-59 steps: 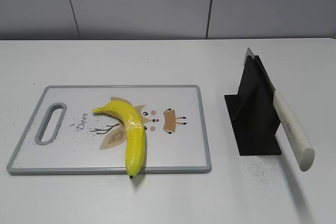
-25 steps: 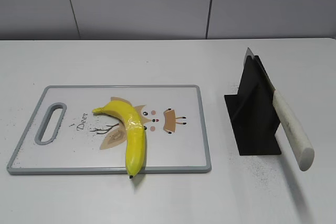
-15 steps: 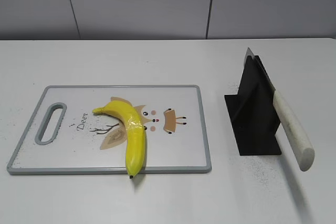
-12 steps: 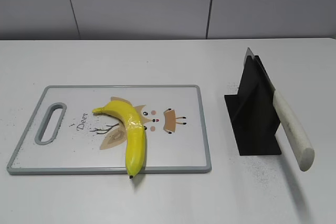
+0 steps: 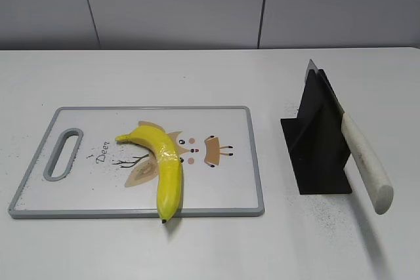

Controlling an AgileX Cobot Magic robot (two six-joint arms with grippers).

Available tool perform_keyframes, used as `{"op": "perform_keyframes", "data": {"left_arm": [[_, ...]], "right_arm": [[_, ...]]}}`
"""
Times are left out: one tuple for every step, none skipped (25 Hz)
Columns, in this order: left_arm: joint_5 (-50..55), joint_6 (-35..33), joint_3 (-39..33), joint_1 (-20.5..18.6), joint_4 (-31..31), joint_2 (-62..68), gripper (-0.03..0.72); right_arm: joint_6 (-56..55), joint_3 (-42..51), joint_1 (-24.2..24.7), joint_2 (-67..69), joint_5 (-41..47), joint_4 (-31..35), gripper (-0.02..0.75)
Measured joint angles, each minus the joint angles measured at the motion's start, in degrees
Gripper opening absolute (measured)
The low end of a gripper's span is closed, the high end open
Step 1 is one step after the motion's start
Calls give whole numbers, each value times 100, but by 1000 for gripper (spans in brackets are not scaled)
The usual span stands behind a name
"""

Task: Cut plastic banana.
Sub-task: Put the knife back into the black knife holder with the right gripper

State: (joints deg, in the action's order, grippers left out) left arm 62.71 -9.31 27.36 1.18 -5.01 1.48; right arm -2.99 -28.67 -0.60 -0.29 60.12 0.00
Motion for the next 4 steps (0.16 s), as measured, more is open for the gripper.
{"op": "perform_keyframes", "data": {"left_arm": [[0, 0, 0, 0, 0, 0, 584], [0, 0, 0, 0, 0, 0, 584], [0, 0, 0, 0, 0, 0, 584], [0, 0, 0, 0, 0, 0, 584]], "right_arm": [[0, 0, 0, 0, 0, 0, 585], [0, 0, 0, 0, 0, 0, 585], [0, 0, 0, 0, 0, 0, 585], [0, 0, 0, 0, 0, 0, 585]]}}
